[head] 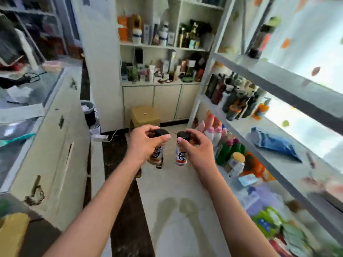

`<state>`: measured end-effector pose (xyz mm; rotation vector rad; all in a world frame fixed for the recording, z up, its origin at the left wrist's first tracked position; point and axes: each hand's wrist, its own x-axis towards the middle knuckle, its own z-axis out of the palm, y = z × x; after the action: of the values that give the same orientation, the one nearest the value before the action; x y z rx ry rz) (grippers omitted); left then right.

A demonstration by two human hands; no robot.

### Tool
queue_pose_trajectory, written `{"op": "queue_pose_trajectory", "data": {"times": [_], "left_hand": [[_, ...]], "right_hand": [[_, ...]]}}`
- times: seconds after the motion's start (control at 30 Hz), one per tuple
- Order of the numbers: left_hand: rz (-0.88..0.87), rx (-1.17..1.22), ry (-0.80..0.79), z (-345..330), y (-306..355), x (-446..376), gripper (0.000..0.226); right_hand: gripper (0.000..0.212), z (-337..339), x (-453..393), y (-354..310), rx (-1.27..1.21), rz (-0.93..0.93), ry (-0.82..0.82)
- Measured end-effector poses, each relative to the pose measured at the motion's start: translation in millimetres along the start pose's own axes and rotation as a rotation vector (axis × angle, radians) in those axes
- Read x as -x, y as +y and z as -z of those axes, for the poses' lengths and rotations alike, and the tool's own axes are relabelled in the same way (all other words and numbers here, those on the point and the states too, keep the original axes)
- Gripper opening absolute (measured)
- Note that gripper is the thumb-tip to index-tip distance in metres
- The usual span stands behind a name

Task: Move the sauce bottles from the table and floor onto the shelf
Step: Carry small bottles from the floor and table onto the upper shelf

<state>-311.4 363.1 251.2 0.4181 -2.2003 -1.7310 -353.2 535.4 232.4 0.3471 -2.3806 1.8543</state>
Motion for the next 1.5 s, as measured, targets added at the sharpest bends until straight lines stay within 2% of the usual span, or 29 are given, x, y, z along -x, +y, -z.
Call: {"op": "queue_pose_trajectory", "data": {"times": [0.13,0.27,0.37,0.5,0.6,0.7,1.13,1.27,1.5], "left_hand": [[-0.074,-0.022,-0.102,-96.7,34.1,-4.7,0.039],[-0.166,-0.111,-0.259,-178.3,69.5,-10.9,0.051],[-0.231,-0.079,-0.301,-234.1,97.7,-23.5,0.044],[-0.292,-0.069,-0.317,-303.1,130.0,-42.7,0.053],[-0.323,0.002,-0.349,-349.7,153.4,-56.2,0.044],[-0.347,0.081,-0.411,-390.5,176.9,-73.2,0.044],[-0.499,0.291,-0.706,-544.1,262.0,-195.1,0.043],[-0.507,0.316,-0.806,-588.7,279.7,-218.2,0.042],[-0.484,0.354,-0.997,-666.2,312.0,-225.2,0.033]], "right_hand": [[0.023,95.4,-21.7,15.2,0.025,0.049,0.111],[0.026,181.4,-40.8,35.0,0.058,0.042,0.203],[0.031,241.7,-54.6,43.6,0.135,0.044,0.258],[0.033,307.7,-79.9,49.6,0.164,0.034,0.335],[0.035,344.0,-103.6,45.6,0.168,0.063,0.448],[0.031,374.3,-128.1,40.2,0.200,0.096,0.563],[0.036,481.5,-247.5,24.3,0.400,0.108,0.869],[0.038,514.1,-268.4,24.7,0.473,0.053,0.966],[0.021,577.6,-274.8,30.6,0.615,-0.058,1.126]]}}
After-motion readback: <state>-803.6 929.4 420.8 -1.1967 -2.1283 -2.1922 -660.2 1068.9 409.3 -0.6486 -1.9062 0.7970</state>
